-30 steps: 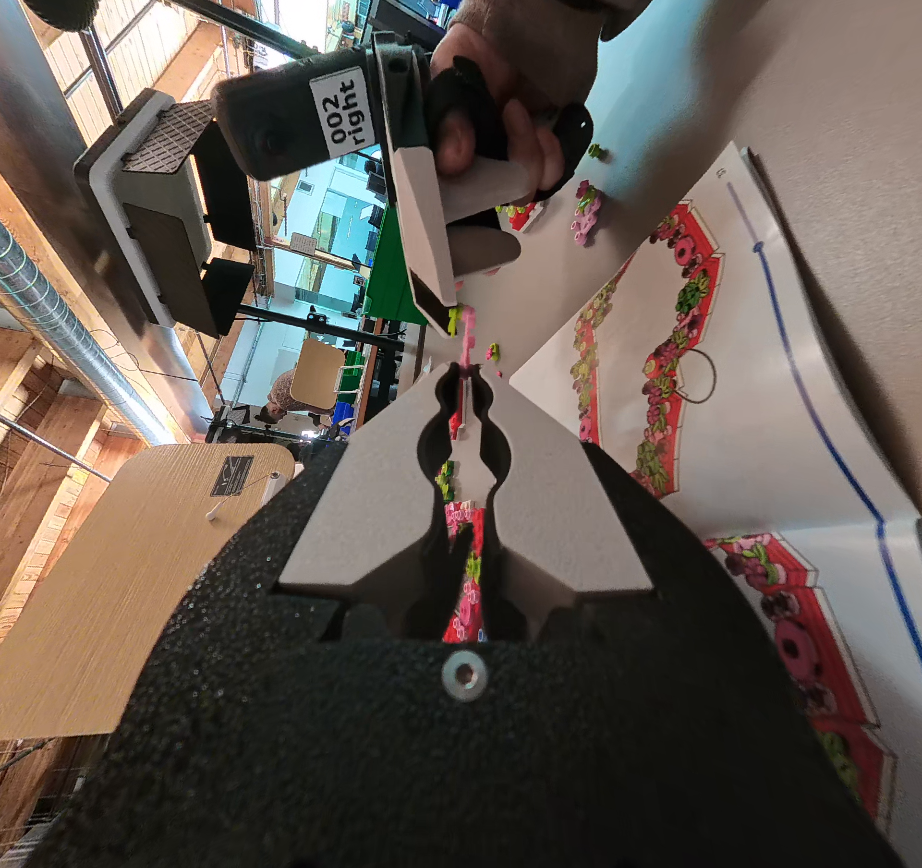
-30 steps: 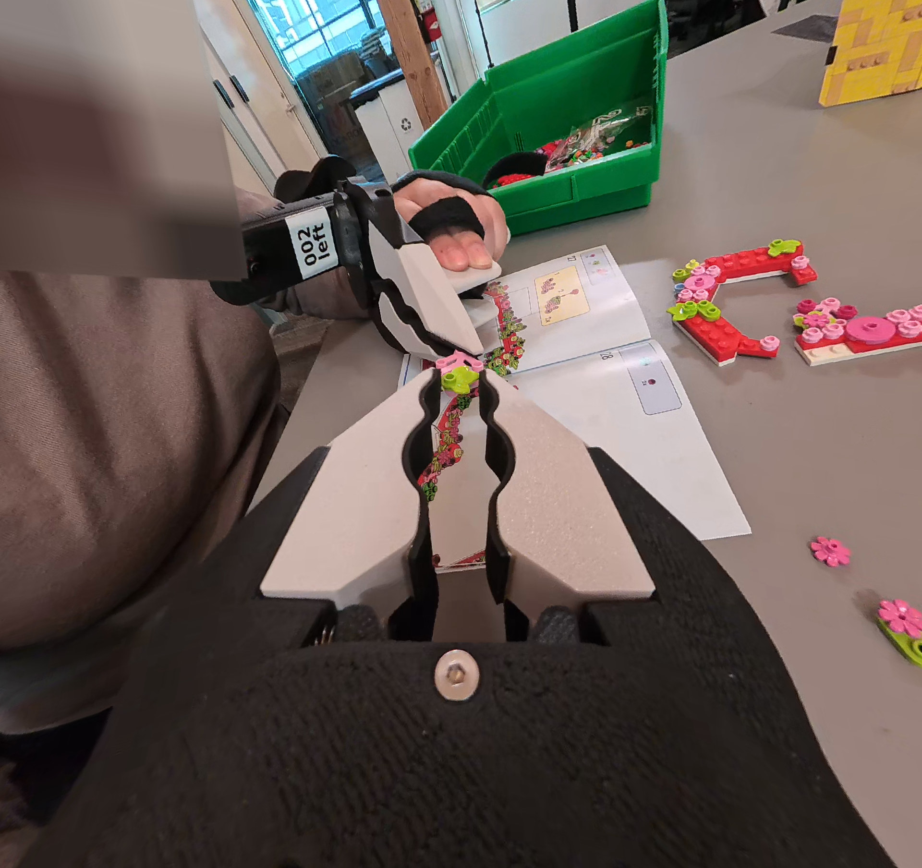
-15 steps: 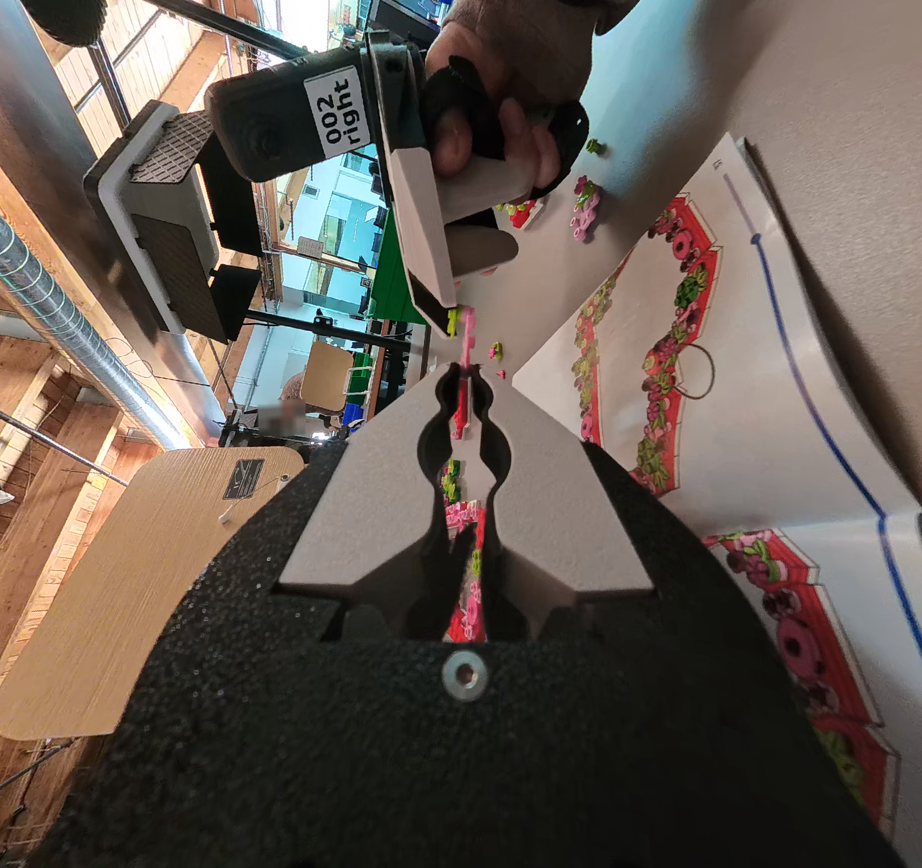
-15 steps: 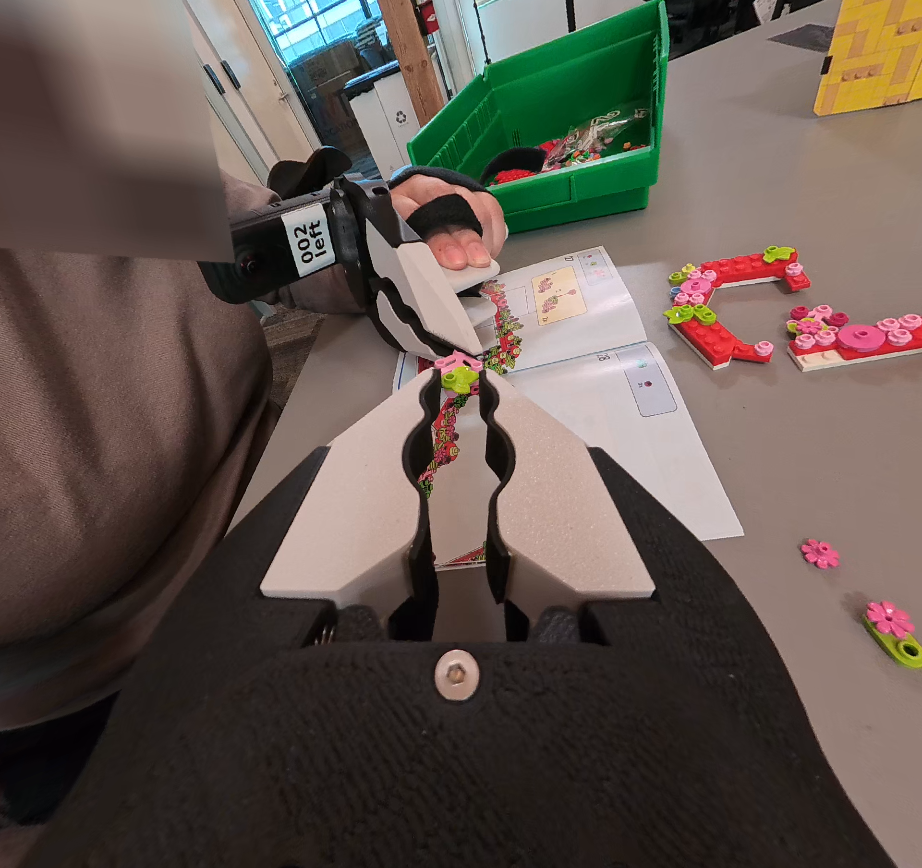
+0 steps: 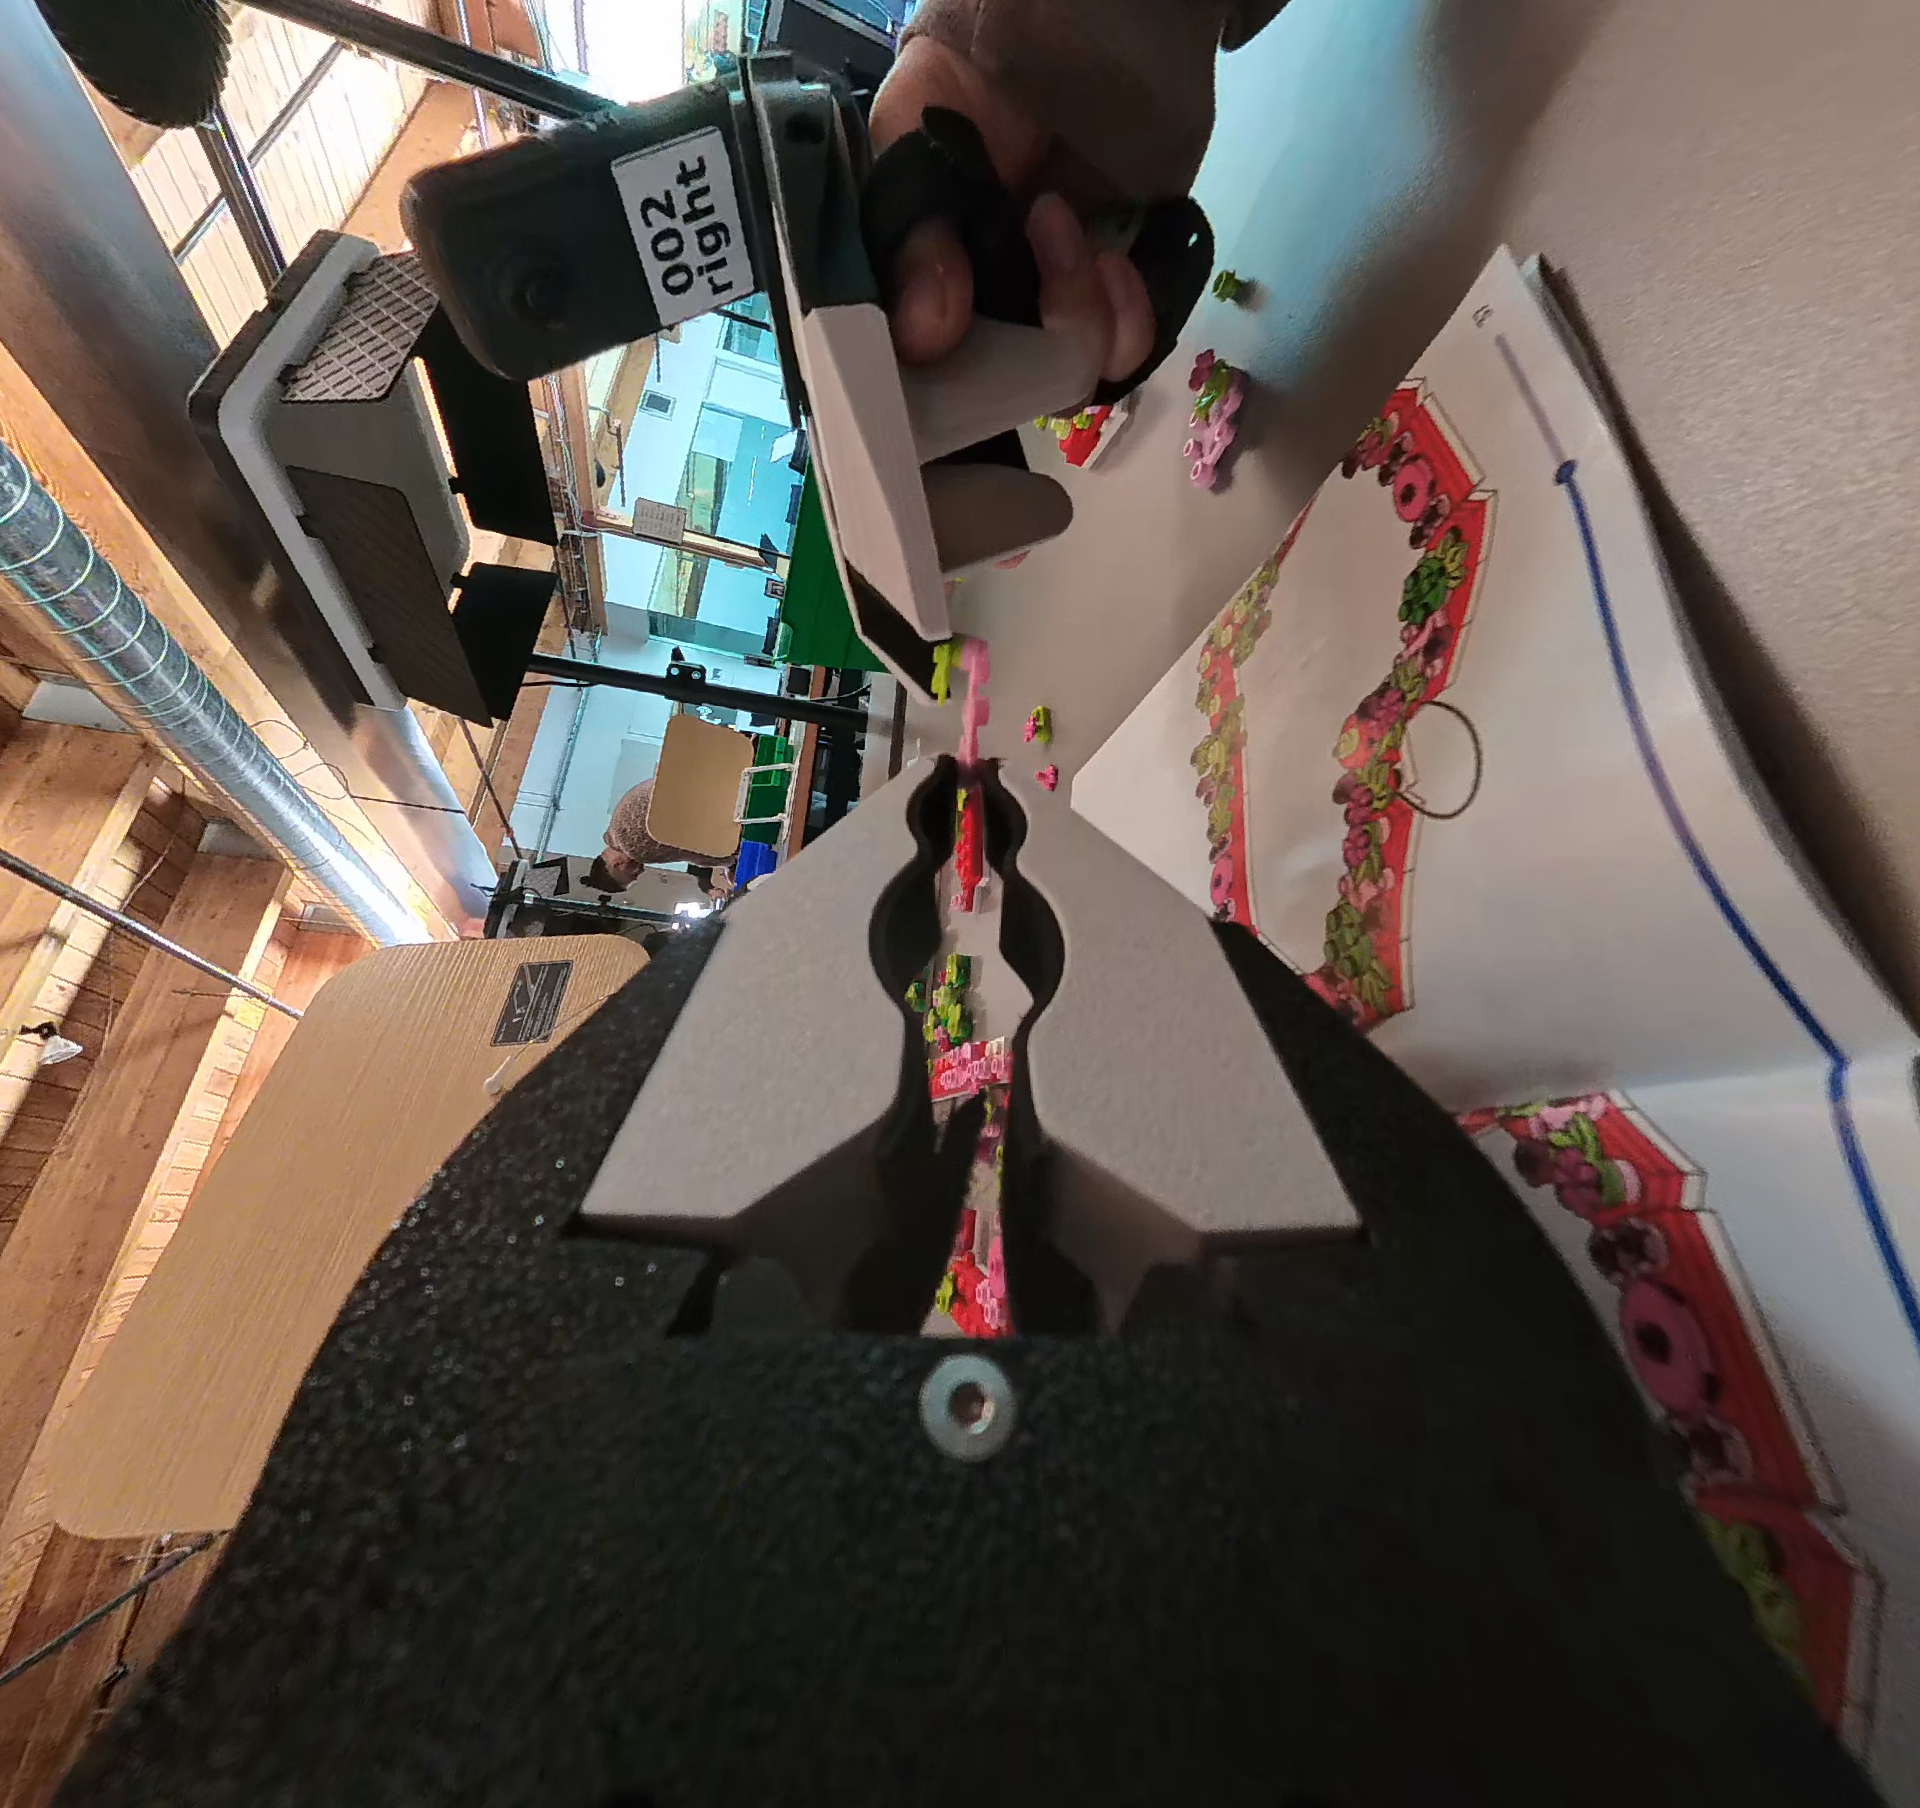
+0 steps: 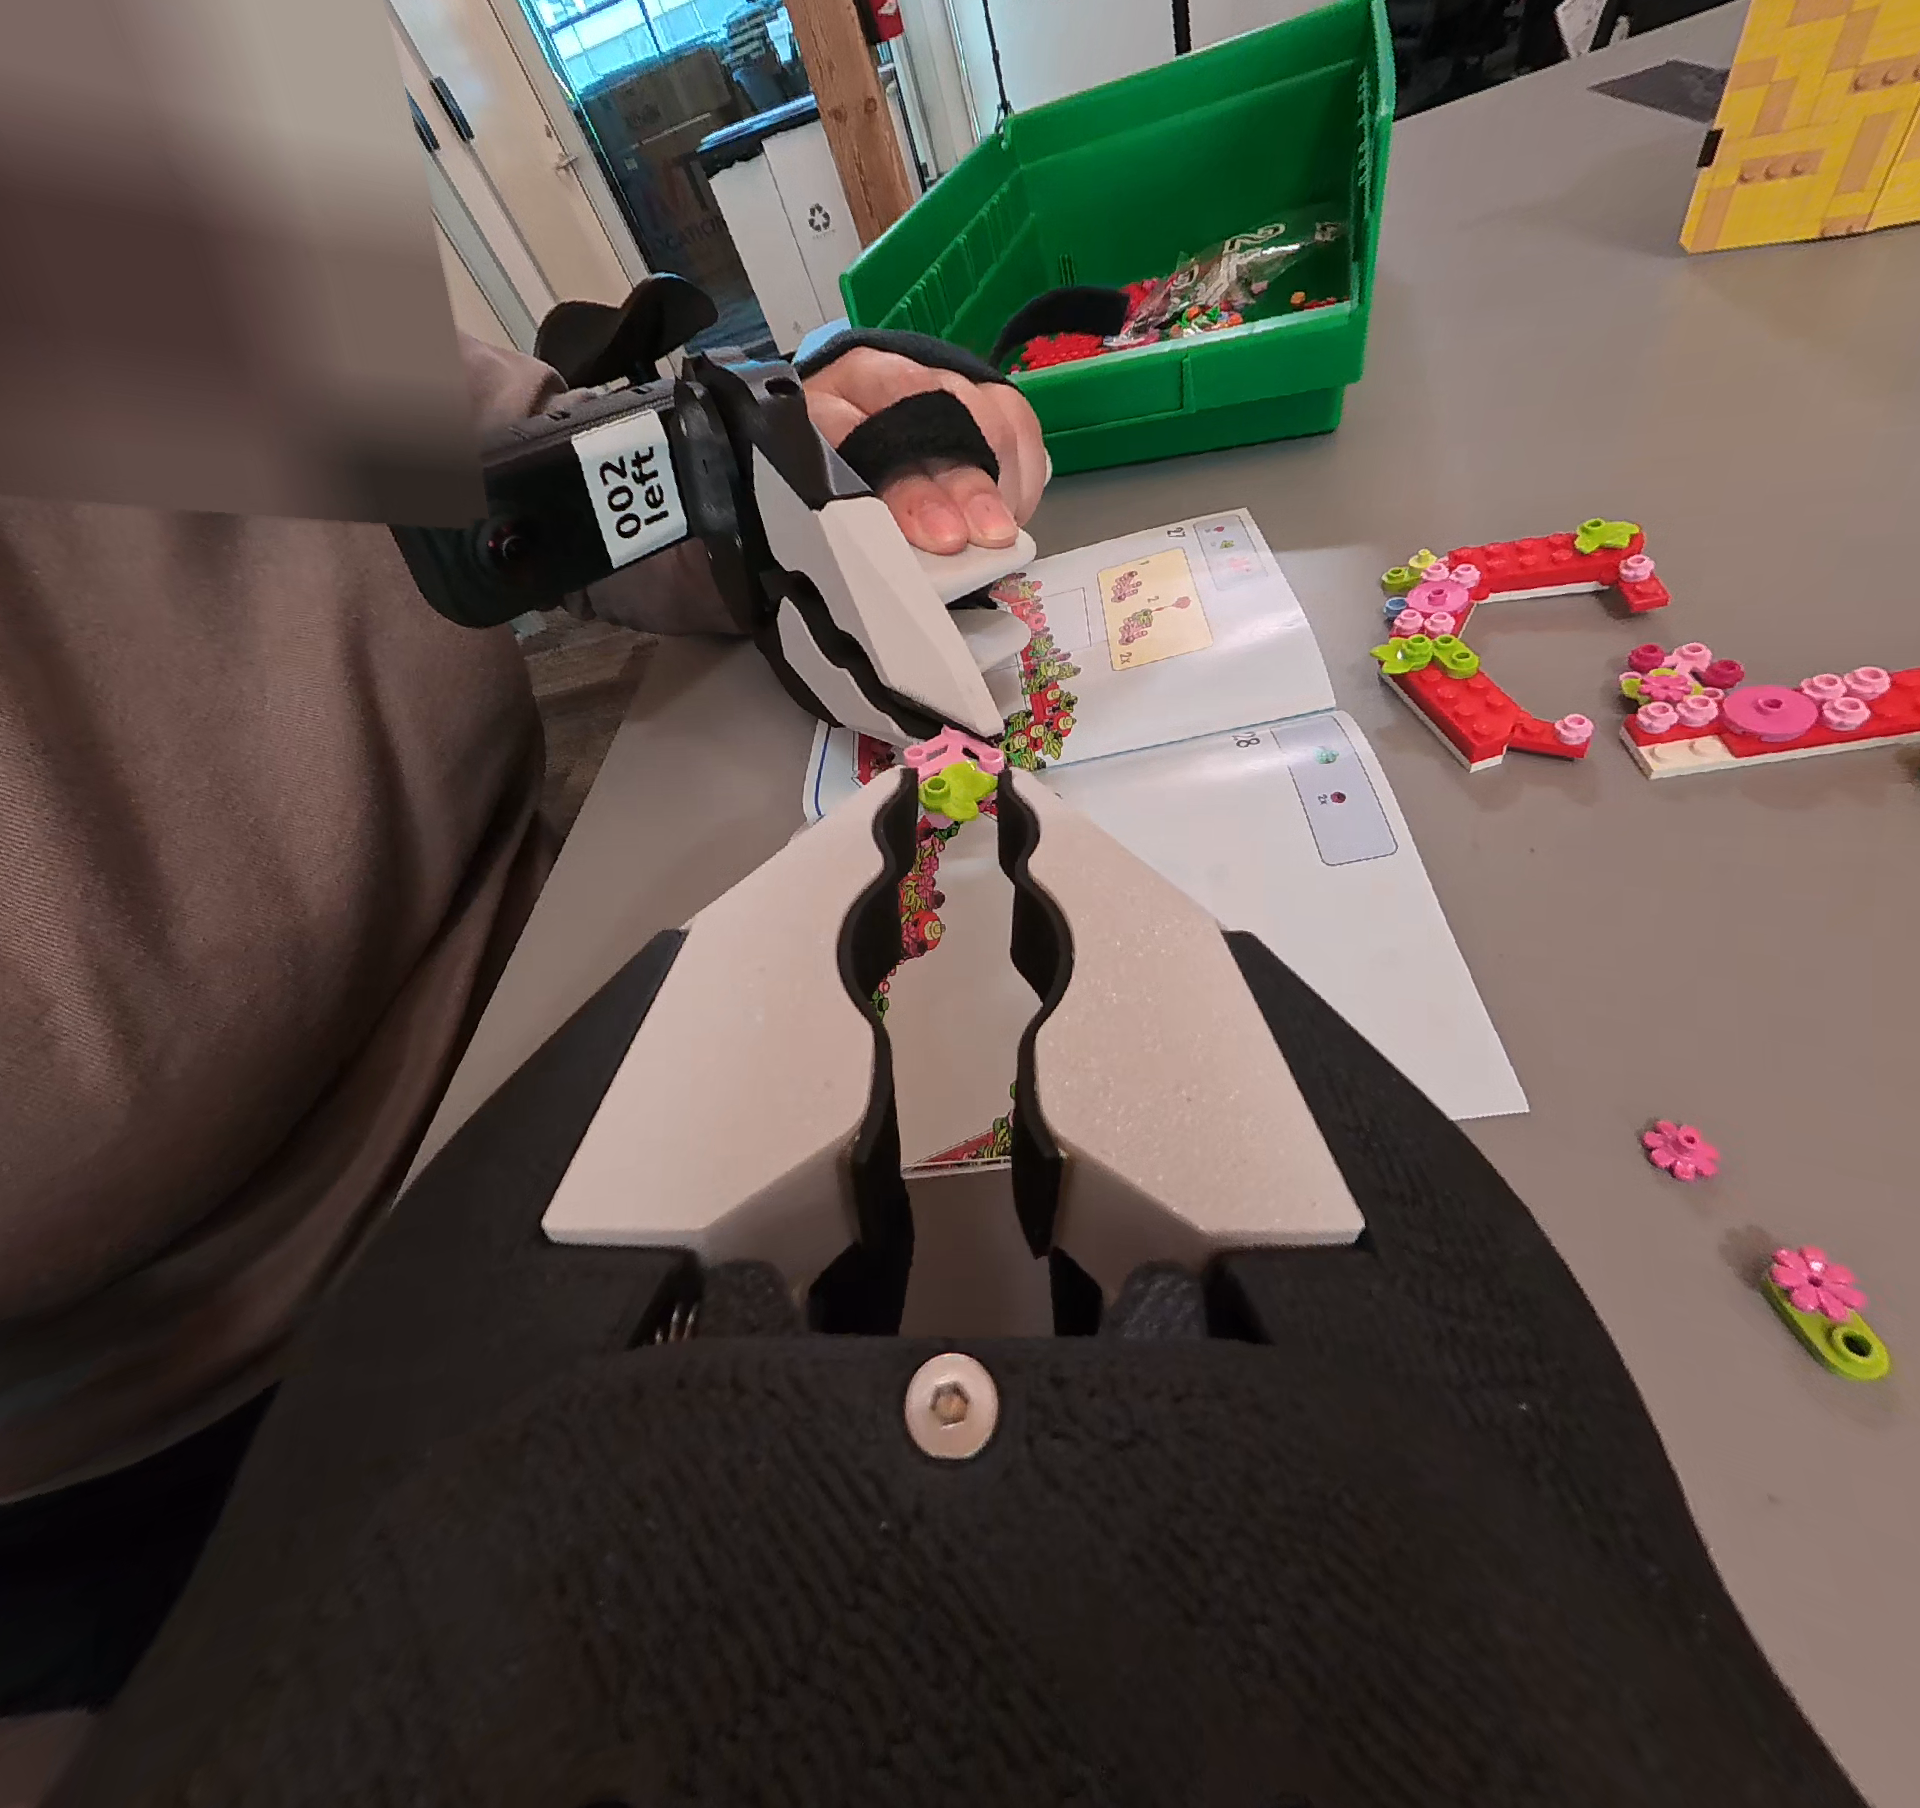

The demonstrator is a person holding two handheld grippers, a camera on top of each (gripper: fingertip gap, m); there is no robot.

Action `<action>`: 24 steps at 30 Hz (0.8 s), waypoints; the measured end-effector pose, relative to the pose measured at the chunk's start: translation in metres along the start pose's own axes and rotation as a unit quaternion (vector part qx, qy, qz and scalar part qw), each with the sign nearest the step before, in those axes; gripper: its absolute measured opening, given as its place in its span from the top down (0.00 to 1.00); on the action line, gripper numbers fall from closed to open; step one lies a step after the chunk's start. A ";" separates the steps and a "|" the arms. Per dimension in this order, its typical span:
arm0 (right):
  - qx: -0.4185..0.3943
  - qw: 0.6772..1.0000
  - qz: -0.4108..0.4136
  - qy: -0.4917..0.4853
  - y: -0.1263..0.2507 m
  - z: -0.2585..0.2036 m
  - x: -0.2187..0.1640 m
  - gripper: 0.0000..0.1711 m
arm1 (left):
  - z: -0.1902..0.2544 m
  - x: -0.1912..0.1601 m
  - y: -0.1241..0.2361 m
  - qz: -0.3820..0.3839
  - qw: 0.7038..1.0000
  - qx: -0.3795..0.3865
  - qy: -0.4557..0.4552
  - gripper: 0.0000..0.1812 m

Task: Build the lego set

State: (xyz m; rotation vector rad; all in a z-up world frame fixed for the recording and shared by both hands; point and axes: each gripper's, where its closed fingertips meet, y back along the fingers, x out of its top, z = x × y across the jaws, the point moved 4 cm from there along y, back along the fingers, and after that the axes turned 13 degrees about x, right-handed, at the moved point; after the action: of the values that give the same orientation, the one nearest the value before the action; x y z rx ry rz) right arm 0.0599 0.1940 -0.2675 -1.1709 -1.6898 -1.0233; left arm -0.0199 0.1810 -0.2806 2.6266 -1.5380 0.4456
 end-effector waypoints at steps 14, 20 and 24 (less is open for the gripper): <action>0.002 1.000 0.002 0.003 0.000 0.000 0.000 0.92 | 0.000 0.000 0.000 0.001 1.000 0.002 0.000 0.99; 0.000 1.000 0.001 0.003 0.000 0.000 -0.001 0.92 | 0.000 0.000 0.000 0.001 1.000 0.002 -0.004 0.99; 0.001 1.000 0.007 0.008 0.001 0.000 0.001 0.92 | -0.001 0.000 0.000 0.001 1.000 0.005 -0.004 0.99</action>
State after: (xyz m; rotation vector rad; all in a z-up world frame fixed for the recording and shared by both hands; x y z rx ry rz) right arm 0.0604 0.1943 -0.2662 -1.1686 -1.6686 -1.0195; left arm -0.0205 0.1810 -0.2799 2.6383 -1.5456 0.4445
